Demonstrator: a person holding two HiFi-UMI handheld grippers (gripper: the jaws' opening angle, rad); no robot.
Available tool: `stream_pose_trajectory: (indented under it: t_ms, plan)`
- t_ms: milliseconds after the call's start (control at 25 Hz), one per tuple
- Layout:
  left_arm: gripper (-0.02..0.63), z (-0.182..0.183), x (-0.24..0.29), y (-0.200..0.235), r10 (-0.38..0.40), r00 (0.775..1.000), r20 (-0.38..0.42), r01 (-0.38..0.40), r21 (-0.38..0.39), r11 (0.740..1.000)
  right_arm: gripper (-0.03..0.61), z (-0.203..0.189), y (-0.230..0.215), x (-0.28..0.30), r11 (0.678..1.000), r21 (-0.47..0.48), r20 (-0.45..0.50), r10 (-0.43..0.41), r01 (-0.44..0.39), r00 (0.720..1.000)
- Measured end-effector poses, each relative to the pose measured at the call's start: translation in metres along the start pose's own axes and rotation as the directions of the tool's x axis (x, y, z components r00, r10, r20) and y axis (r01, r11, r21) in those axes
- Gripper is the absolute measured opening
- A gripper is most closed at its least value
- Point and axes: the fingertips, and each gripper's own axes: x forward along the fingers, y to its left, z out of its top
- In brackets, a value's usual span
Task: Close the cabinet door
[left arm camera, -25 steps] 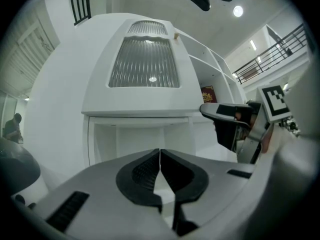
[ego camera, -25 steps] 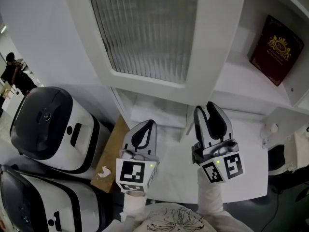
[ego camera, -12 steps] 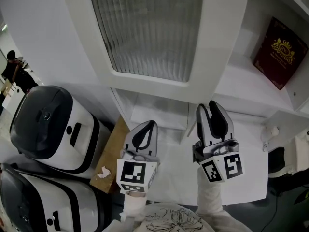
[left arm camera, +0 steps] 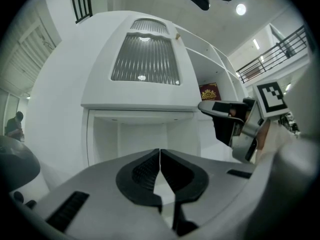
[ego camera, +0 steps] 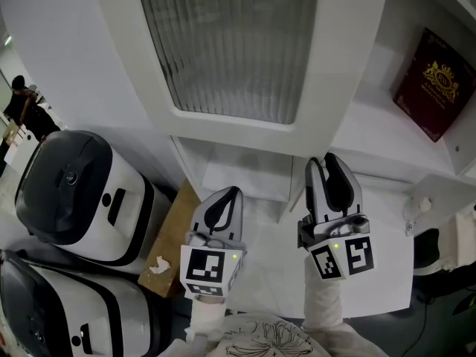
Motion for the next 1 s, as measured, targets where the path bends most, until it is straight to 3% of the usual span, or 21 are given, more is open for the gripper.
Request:
stream_pose_trajectory:
  t_ms: [1000]
  plan:
    - [0.005, -0.0031, 0.0056, 0.0034, 0.003, 1.000, -0.001, -0.003, -0.002, 1.000, 0.120, -0.0030, -0.0045, 0.0060, 0.995, -0.055, 0.006, -0.085, 0.085, 0.996]
